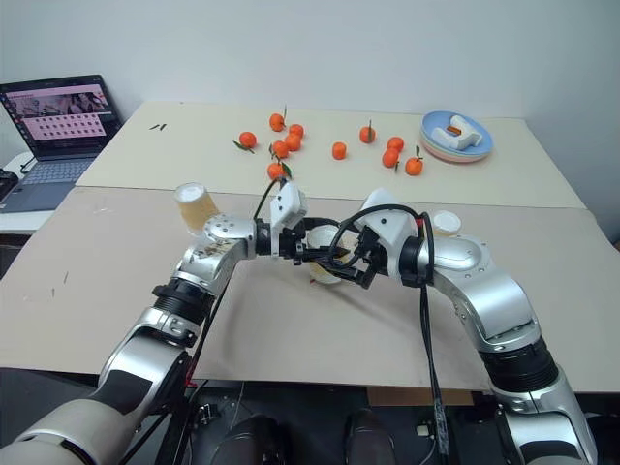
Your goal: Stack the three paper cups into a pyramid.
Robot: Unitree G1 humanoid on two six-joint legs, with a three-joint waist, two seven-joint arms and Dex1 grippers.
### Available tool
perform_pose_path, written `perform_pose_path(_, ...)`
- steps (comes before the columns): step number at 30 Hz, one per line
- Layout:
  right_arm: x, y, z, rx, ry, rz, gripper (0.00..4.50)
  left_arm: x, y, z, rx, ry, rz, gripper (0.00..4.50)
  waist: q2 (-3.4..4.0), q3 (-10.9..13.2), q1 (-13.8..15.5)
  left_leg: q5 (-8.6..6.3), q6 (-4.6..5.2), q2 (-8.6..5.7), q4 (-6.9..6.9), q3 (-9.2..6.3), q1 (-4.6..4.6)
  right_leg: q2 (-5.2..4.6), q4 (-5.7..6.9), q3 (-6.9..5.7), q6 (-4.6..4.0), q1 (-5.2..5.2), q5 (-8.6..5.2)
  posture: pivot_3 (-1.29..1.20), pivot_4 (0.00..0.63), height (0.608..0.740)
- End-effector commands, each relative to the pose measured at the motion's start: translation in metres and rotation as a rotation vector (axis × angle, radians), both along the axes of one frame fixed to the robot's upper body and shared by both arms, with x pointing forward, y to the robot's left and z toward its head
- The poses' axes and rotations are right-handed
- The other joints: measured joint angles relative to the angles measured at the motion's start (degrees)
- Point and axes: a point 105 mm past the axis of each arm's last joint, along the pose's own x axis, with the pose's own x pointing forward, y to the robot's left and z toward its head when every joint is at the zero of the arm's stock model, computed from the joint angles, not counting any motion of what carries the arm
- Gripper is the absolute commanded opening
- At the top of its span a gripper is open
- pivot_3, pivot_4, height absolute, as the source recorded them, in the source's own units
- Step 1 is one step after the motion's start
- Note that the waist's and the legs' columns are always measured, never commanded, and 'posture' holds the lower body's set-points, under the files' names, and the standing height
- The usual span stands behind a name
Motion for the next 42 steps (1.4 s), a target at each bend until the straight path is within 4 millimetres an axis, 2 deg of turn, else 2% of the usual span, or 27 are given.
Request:
perform_pose_path(1, -0.002, -0.006, 0.017, 0.018, -0.067, -0.021, 4.5, 0.001, 0.001, 0.004, 0.045, -0.055, -0.022, 2.71, 0.0, 0.0, 0.02, 0.0, 0.0, 0.01, 0.0, -0.01, 0.0, 0.0, 0.0, 0.0, 0.0, -0.01, 0.0, 0.0, 0.15, 0.669)
perform_pose_path(7, -0.001, -0.005, 0.017, 0.021, -0.069, -0.021, 4.5, 0.002, 0.004, -0.001, 0.061, -0.066, -0.013, 2.71, 0.0, 0.0, 0.0, 0.0, 0.0, 0.01, 0.0, -0.03, 0.0, 0.0, 0.0, -0.01, -0.01, 0.01, 0.01, 0.0, 0.15, 0.669)
perform_pose_path(9, -0.001, -0.005, 0.017, 0.023, -0.069, -0.02, 4.5, 0.003, 0.003, 0.001, 0.044, -0.078, -0.009, 3.57, 0.0, 0.0, 0.01, 0.0, 0.0, 0.02, 0.0, -0.03, 0.01, 0.0, 0.0, 0.0, -0.02, 0.02, 0.01, 0.0, 0.15, 0.669)
perform_pose_path(12, -0.001, -0.005, 0.017, 0.022, -0.067, -0.018, 4.5, 0.0, 0.002, 0.008, 0.016, -0.097, -0.022, 4.48, 0.0, 0.0, 0.02, 0.0, 0.0, 0.01, 0.0, -0.03, 0.0, 0.0, 0.0, 0.0, -0.02, 0.0, 0.01, 0.0, 0.15, 0.669)
perform_pose_path(14, -0.001, -0.005, 0.017, 0.023, -0.065, -0.017, 4.5, 0.0, 0.001, 0.015, -0.004, -0.105, -0.017, 4.48, 0.0, 0.01, 0.01, 0.0, 0.01, 0.01, 0.0, -0.03, -0.01, 0.0, -0.01, 0.0, -0.01, -0.01, 0.0, 0.0, 0.15, 0.669)
perform_pose_path(19, 0.0, -0.006, 0.014, 0.021, -0.058, -0.013, 4.5, -0.005, 0.016, 0.066, -0.102, -0.145, 0.017, 4.48, 0.02, 0.03, 0.02, 0.0, 0.01, 0.01, 0.0, -0.04, -0.02, 0.0, -0.01, -0.01, -0.02, -0.01, 0.01, 0.0, 0.15, 0.669)
perform_pose_path(21, 0.0, -0.007, 0.014, 0.021, -0.056, -0.011, 4.5, -0.013, 0.028, 0.084, -0.128, -0.163, 0.033, 4.48, 0.03, 0.05, -0.07, 0.0, 0.0, 0.03, 0.0, -0.06, -0.01, 0.01, 0.0, 0.0, -0.02, -0.01, 0.01, 0.0, 0.15, 0.669)
perform_pose_path(25, 0.001, -0.008, 0.012, 0.021, -0.053, -0.008, 4.5, -0.031, 0.054, 0.106, -0.166, -0.161, 0.09, 4.48, 0.09, 0.09, -0.21, 0.0, 0.0, 0.03, 0.0, -0.08, 0.0, 0.02, 0.0, 0.01, -0.01, 0.01, 0.01, 0.0, 0.15, 0.669)
perform_pose_path(28, 0.001, -0.009, 0.011, 0.018, -0.048, -0.005, 4.5, -0.036, 0.076, 0.119, -0.214, -0.155, 0.21, 4.48, 0.1, 0.09, -0.19, 0.0, 0.0, 0.03, 0.0, -0.1, 0.04, 0.01, 0.0, 0.04, -0.01, 0.04, 0.0, 0.0, 0.15, 0.669)
perform_pose_path(29, 0.001, -0.009, 0.011, 0.017, -0.044, -0.001, 4.5, -0.028, 0.089, 0.12, -0.246, -0.164, 0.336, 4.48, 0.1, 0.09, -0.16, 0.01, -0.01, 0.03, 0.0, -0.11, 0.04, 0.01, 0.01, 0.02, -0.01, 0.05, 0.01, 0.0, 0.15, 0.669)
perform_pose_path(32, 0.001, -0.009, 0.009, 0.014, -0.037, 0.008, 4.5, -0.007, 0.121, 0.117, -0.292, -0.201, 0.663, 4.48, 0.1, 0.09, 0.16, 0.02, 0.0, 0.01, 0.0, -0.18, 0.14, 0.01, -0.01, 0.01, 0.0, 0.21, 0.01, 0.0, 0.15, 0.669)
perform_pose_path(34, 0.001, -0.009, 0.009, 0.012, -0.03, 0.015, 4.5, 0.003, 0.144, 0.105, -0.269, -0.238, 0.862, 4.48, 0.1, 0.09, 0.5, 0.02, 0.01, -0.01, 0.0, -0.22, 0.16, 0.0, -0.05, -0.03, 0.01, 0.3, 0.02, 0.0, 0.15, 0.669)
perform_pose_path(36, -0.002, -0.01, 0.008, 0.006, -0.016, 0.029, 4.5, 0.008, 0.176, 0.082, -0.228, -0.233, 1.095, 4.48, 0.1, 0.09, 0.93, 0.02, 0.02, -0.03, 0.0, -0.23, 0.16, 0.01, -0.1, -0.08, 0.02, 0.34, 0.02, 0.0, 0.15, 0.669)
perform_pose_path(38, -0.004, -0.014, 0.007, -0.002, -0.003, 0.042, 4.5, 0.007, 0.194, 0.065, -0.191, -0.226, 1.21, 4.48, 0.1, 0.09, 1.0, 0.02, 0.02, -0.03, -0.02, -0.23, 0.15, 0.01, -0.12, -0.08, 0.02, 0.34, 0.02, 0.0, 0.15, 0.669)
perform_pose_path(42, -0.011, -0.033, 0.01, -0.018, 0.027, 0.051, 4.5, -0.002, 0.212, 0.044, -0.156, -0.199, 1.261, 4.48, 0.08, 0.1, 1.68, 0.02, 0.01, -0.02, -0.03, -0.25, 0.11, 0.0, -0.13, -0.14, 0.01, 0.3, 0.03, 0.0, 0.15, 0.669)
